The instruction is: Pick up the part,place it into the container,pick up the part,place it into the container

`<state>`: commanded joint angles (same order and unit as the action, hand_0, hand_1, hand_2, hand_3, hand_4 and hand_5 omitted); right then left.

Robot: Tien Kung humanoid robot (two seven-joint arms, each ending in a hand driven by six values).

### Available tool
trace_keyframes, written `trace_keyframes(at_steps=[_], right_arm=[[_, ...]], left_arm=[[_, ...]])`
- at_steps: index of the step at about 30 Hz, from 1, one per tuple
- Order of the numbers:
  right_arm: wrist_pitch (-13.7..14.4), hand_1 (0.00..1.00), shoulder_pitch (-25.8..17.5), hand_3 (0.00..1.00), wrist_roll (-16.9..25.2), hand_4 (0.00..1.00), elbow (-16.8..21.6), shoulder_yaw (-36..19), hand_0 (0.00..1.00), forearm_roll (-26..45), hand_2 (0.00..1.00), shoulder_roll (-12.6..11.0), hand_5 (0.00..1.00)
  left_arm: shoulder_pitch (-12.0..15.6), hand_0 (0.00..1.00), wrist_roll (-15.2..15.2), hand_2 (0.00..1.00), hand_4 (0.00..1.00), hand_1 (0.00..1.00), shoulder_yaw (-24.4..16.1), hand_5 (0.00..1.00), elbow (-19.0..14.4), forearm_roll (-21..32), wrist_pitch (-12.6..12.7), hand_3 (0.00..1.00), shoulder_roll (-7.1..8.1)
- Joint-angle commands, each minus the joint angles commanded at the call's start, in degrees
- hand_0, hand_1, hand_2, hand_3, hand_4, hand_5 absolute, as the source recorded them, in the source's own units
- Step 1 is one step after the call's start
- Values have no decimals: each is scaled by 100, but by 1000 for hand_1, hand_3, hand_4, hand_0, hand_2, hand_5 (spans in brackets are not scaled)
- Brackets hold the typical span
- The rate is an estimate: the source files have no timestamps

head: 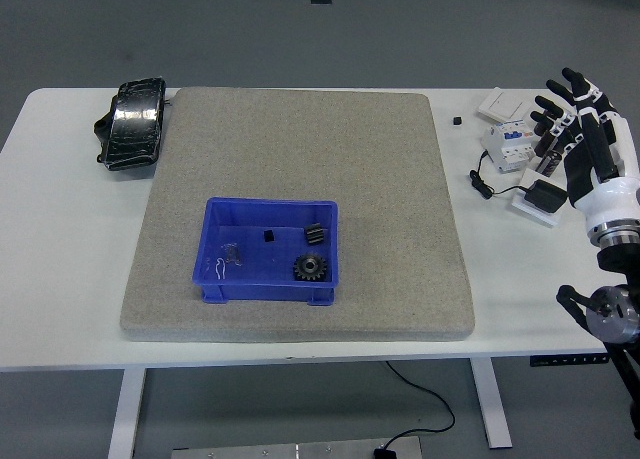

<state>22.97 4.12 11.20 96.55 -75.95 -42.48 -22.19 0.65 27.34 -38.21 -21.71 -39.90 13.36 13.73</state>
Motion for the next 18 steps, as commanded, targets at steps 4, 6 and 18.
trace_keyframes(at_steps=[4, 6, 18], right_arm=[[-8, 696, -26, 770, -1, 865, 19, -34, 712, 0, 744, 9, 589], [-9, 696, -34, 768, 1, 866, 29, -61, 710, -1, 743, 11, 592], [-3, 694, -52, 762, 9, 866, 44, -194, 705, 5, 742, 17, 597]], left_arm=[[11, 678, -1, 597, 584, 667, 25, 426, -5, 15, 5, 551, -12], [18, 678, 1, 597, 583, 667, 34, 423, -8, 23, 8, 551, -17], [30, 679, 17, 596, 587, 666, 36, 406, -20, 19, 11, 550, -29]])
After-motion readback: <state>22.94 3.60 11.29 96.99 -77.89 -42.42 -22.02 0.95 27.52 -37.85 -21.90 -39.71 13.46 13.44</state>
